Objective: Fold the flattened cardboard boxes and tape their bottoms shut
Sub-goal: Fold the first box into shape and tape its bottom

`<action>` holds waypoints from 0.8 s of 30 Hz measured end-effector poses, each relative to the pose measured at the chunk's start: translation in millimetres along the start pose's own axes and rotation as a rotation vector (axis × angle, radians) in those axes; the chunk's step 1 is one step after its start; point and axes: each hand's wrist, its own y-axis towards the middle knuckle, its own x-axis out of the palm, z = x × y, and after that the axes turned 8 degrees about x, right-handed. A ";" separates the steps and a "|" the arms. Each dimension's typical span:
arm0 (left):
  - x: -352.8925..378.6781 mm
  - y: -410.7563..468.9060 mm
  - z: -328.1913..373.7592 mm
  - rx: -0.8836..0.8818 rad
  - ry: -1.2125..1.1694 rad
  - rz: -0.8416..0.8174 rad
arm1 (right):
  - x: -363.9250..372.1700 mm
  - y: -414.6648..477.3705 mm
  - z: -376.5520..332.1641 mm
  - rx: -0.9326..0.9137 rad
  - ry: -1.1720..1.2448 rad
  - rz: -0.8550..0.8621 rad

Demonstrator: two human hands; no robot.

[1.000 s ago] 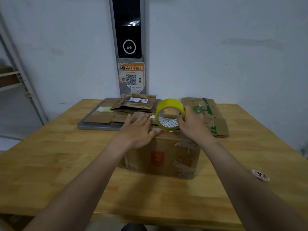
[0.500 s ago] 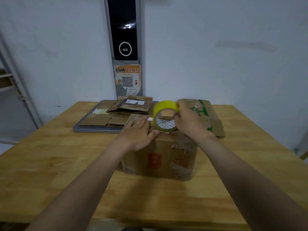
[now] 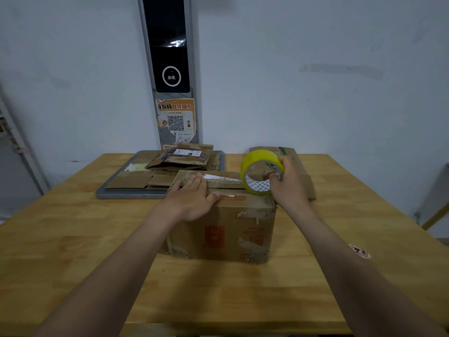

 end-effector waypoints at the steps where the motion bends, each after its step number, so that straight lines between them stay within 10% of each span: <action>1: -0.9 1.5 2.0 -0.014 -0.001 -0.006 | 1.4 0.0 0.5 0.004 0.008 -0.002; 24: 2.8 1.1 -17.1 0.064 -0.046 0.016 | 43.2 10.4 -44.2 -0.196 -0.293 -0.130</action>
